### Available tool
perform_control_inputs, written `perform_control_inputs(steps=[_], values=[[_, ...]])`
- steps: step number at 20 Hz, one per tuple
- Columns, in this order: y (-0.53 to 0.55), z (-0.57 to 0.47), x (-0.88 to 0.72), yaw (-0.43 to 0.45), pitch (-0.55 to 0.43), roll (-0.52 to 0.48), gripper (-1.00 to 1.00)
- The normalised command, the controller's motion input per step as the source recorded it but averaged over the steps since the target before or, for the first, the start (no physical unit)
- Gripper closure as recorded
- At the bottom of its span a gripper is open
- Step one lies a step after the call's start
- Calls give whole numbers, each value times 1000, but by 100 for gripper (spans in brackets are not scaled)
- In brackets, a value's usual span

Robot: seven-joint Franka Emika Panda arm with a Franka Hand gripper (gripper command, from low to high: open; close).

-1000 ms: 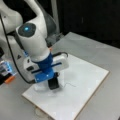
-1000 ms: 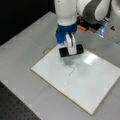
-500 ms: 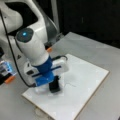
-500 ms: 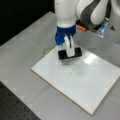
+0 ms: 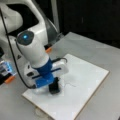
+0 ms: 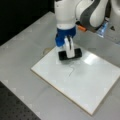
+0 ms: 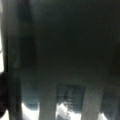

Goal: Erasing curve lines

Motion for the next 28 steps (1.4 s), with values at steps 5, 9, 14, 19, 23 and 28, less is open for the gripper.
perform_control_inputs(steps=[5, 9, 14, 19, 23, 28], values=[[85, -186, -129, -66, -142, -14, 100], [105, -182, -70, -81, -169, 4, 100], [129, -193, -26, -103, -178, 11, 100], [115, -175, 16, -121, -146, 37, 100], [95, -205, 16, -106, -119, 58, 100], [138, -283, 52, -88, -125, 77, 100]])
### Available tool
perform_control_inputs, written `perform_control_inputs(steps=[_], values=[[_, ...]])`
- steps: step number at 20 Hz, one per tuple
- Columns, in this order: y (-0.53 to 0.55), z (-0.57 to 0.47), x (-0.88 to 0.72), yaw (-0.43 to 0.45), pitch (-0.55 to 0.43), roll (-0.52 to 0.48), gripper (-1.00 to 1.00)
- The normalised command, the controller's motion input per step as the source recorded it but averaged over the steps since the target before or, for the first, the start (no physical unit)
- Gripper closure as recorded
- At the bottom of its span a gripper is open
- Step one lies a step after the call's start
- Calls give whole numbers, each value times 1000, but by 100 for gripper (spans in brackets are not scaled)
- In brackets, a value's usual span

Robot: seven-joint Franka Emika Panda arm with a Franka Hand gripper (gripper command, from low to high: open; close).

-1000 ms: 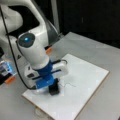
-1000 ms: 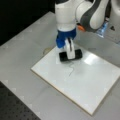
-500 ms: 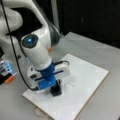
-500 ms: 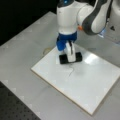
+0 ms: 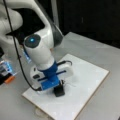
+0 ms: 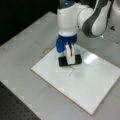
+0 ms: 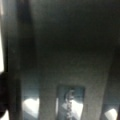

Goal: Erasing curve lines

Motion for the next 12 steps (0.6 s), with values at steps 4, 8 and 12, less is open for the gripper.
perform_control_inputs(steps=[4, 8, 12], values=[[224, -368, 170, -62, -124, 84, 100], [257, -408, 246, -56, -91, 94, 100], [247, -423, 296, -65, -47, 93, 100]])
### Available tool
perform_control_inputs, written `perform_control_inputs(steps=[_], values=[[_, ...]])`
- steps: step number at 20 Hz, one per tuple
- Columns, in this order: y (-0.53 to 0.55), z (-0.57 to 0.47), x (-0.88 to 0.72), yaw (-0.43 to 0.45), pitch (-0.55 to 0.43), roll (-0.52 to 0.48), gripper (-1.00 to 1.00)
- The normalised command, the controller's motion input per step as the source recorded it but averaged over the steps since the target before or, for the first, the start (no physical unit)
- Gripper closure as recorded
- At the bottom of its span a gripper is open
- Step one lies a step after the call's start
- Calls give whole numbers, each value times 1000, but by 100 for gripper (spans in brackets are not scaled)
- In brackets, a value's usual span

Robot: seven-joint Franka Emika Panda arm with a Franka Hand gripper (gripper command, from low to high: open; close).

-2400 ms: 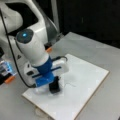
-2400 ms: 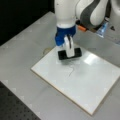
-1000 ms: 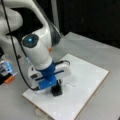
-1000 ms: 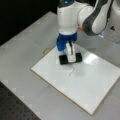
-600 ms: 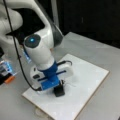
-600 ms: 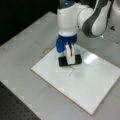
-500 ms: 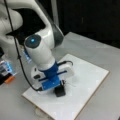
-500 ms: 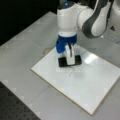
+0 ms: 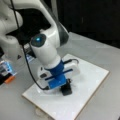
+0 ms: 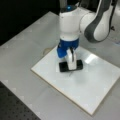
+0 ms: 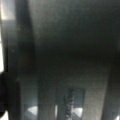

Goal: Erasing curve lines

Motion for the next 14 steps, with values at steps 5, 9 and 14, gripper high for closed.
perform_control_inputs(steps=[5, 9, 14], values=[[230, -422, 362, -95, -14, 91, 100], [217, -413, 434, -138, -3, 80, 100], [199, -411, 461, -152, 11, 74, 100]])
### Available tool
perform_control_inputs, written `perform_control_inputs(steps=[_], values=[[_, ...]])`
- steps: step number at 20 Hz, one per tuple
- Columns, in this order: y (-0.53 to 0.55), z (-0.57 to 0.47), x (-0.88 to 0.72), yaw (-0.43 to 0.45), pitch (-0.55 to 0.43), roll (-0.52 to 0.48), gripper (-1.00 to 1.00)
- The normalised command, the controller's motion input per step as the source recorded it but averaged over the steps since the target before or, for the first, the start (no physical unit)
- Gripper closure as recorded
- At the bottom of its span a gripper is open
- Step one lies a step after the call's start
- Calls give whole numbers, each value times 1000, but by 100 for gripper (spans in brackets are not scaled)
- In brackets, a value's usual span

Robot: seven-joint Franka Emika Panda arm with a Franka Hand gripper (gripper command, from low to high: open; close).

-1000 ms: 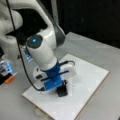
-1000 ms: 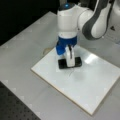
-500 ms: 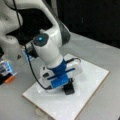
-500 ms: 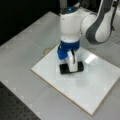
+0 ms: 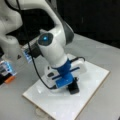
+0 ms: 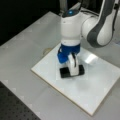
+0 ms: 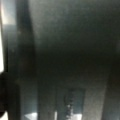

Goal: Erasing curve lines

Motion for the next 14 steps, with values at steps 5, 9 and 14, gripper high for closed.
perform_control_inputs(steps=[5, 9, 14], values=[[203, -416, 438, -181, 18, 92, 100], [300, -436, 489, -233, 1, 108, 100], [295, -421, 442, -231, 15, 93, 100]])
